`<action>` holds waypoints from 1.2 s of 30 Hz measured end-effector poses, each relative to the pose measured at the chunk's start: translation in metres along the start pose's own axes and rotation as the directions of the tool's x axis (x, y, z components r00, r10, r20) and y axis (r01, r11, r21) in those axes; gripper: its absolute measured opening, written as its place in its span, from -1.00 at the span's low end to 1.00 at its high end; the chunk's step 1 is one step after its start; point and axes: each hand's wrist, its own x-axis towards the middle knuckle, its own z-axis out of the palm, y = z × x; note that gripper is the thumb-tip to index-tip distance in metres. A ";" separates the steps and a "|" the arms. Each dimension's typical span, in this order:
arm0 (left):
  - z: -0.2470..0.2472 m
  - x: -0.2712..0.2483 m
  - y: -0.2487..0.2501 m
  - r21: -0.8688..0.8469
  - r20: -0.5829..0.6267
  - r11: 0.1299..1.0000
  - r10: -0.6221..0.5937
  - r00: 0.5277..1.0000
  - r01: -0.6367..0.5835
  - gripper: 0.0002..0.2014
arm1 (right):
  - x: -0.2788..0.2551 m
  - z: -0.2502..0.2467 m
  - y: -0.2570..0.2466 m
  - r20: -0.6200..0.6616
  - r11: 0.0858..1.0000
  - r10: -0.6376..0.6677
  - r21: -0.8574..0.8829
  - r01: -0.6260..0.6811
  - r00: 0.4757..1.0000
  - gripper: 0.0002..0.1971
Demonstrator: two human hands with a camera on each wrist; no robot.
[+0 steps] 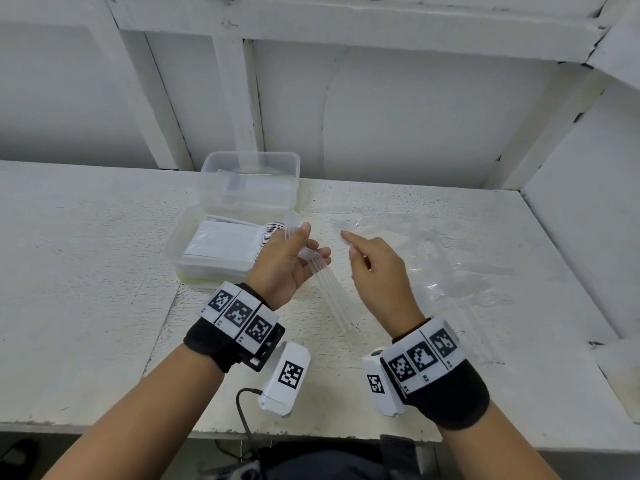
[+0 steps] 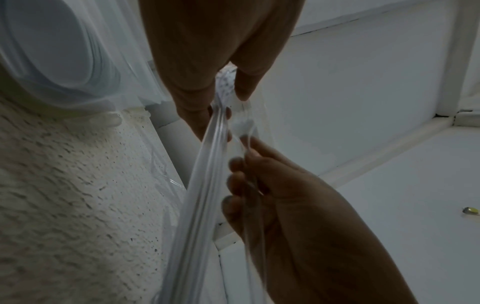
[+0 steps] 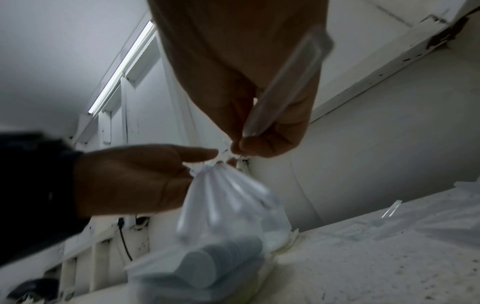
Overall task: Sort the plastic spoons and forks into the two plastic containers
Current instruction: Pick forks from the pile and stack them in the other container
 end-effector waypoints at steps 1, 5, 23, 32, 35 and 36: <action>0.001 0.000 -0.001 0.003 -0.003 1.000 0.000 1.000 0.000 -0.83 | -0.001 0.005 0.001 0.011 1.000 -0.011 0.005 0.011 1.000 -0.67; 0.002 0.002 -0.006 0.012 0.009 1.000 -0.001 1.000 0.001 -0.79 | -0.001 0.019 0.003 -0.033 0.997 -0.051 0.064 0.053 0.998 -0.85; 0.009 0.003 0.001 0.059 -0.051 0.998 0.004 0.999 -0.001 -0.77 | -0.003 0.009 -0.003 0.330 0.999 -0.034 -0.027 0.045 0.943 -0.56; -0.001 0.009 0.006 0.166 -0.073 0.985 0.052 0.996 -0.039 -0.73 | 0.003 0.005 0.000 0.323 0.993 -0.036 -0.092 0.069 0.946 -0.58; -0.002 0.010 0.007 0.171 -0.098 0.983 0.086 0.991 -0.068 -0.75 | 0.002 0.006 -0.002 0.345 0.977 0.004 -0.203 0.070 0.939 -0.55; -0.003 0.011 0.009 0.157 -0.112 0.985 0.093 0.989 -0.075 -0.75 | 0.001 0.007 -0.003 0.350 0.967 0.017 -0.242 0.073 0.937 -0.55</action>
